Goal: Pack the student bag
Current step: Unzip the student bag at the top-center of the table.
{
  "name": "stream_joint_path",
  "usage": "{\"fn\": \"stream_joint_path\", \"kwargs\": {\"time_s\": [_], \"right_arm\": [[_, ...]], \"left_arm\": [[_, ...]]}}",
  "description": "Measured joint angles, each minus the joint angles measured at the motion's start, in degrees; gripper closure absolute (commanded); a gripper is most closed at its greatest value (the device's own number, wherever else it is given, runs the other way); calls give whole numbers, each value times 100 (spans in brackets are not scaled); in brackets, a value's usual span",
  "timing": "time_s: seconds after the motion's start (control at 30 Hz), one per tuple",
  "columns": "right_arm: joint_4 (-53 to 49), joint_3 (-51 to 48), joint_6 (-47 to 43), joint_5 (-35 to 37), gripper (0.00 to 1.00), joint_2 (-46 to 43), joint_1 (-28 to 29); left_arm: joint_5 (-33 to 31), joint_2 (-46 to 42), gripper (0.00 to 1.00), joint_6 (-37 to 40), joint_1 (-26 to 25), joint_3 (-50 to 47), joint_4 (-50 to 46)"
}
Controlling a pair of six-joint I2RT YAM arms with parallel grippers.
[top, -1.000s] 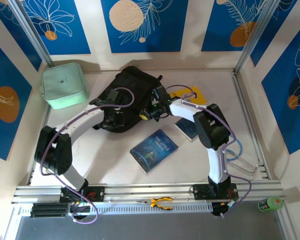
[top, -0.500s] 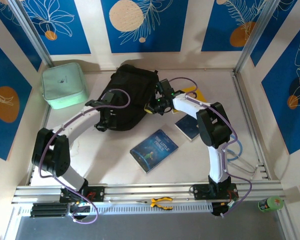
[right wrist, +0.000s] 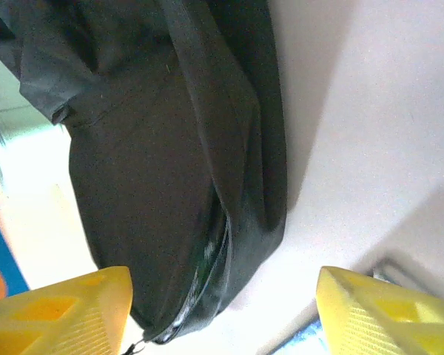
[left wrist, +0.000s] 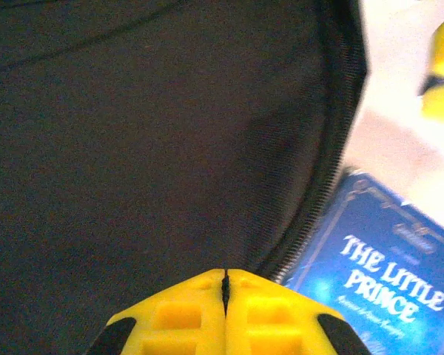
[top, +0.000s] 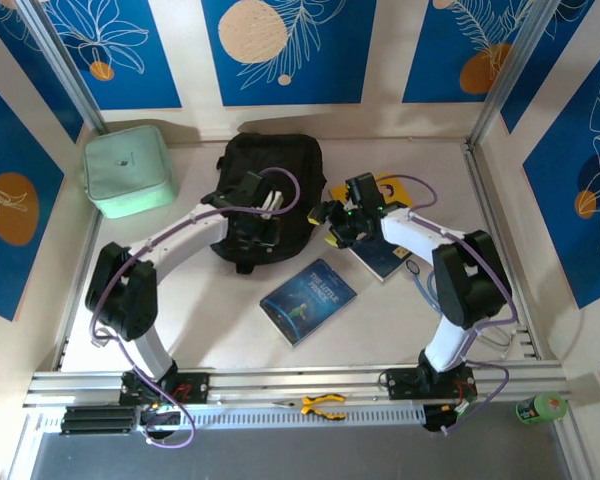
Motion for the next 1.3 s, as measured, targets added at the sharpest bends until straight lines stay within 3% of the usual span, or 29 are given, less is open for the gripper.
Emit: {"fn": "stream_joint_path", "kwargs": {"time_s": [0.2, 0.43, 0.63, 0.73, 1.03, 1.3], "right_arm": [[348, -232, 505, -175, 30, -48, 44], [398, 175, 654, -315, 47, 527, 275], [101, 431, 595, -249, 80, 866, 295], [-208, 693, 490, -157, 88, 942, 271], [-931, 1370, -127, 201, 95, 1215, 153], [-1259, 2046, -697, 356, 94, 1620, -4]], "left_arm": [[308, 352, 100, -83, -188, 219, 251], [332, 372, 100, -149, -195, 201, 315], [50, 317, 100, -146, -195, 63, 232], [-267, 170, 100, -142, -140, -61, 63], [-780, -520, 100, -81, 647, -986, -94], [-634, -566, 100, 70, 1008, -1115, 72]]}}
